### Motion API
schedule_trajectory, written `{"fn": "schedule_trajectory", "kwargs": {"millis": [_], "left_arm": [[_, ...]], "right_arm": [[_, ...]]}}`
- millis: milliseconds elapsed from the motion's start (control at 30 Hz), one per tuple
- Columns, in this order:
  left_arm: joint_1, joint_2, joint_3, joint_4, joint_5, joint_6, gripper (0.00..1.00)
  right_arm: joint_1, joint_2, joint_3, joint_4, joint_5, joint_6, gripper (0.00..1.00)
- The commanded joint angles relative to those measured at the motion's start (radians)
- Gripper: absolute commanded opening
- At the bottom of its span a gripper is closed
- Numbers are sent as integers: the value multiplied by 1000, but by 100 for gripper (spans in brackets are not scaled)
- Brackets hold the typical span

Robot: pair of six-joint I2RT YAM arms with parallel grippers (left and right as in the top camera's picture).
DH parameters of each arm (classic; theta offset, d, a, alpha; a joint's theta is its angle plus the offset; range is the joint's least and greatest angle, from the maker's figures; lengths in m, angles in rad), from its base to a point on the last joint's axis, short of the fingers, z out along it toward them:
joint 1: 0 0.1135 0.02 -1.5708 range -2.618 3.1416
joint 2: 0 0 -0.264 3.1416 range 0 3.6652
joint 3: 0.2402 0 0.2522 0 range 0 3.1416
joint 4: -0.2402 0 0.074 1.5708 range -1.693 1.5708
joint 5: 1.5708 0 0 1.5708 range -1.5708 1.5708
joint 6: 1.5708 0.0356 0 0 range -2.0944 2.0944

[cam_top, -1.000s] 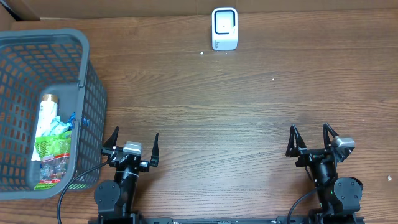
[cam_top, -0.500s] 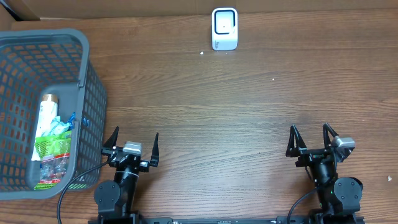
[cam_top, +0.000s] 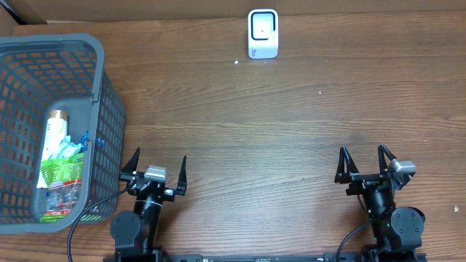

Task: Scan the item barcode

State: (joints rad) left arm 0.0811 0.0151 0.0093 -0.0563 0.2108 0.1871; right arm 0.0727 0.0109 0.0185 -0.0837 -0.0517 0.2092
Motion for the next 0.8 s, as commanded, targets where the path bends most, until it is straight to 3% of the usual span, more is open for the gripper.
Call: {"fn": "schedule_trajectory", "kwargs": {"millis": [0, 467, 767], "left_arm": [[4, -10, -5, 4, 26, 15, 100], [4, -9, 34, -5, 71, 7, 100], [4, -8, 159, -138, 71, -8, 100]], "right_arm": [[3, -8, -11, 3, 7, 0, 100], [3, -8, -11, 3, 7, 0, 100], [3, -8, -11, 3, 7, 0, 100]]}}
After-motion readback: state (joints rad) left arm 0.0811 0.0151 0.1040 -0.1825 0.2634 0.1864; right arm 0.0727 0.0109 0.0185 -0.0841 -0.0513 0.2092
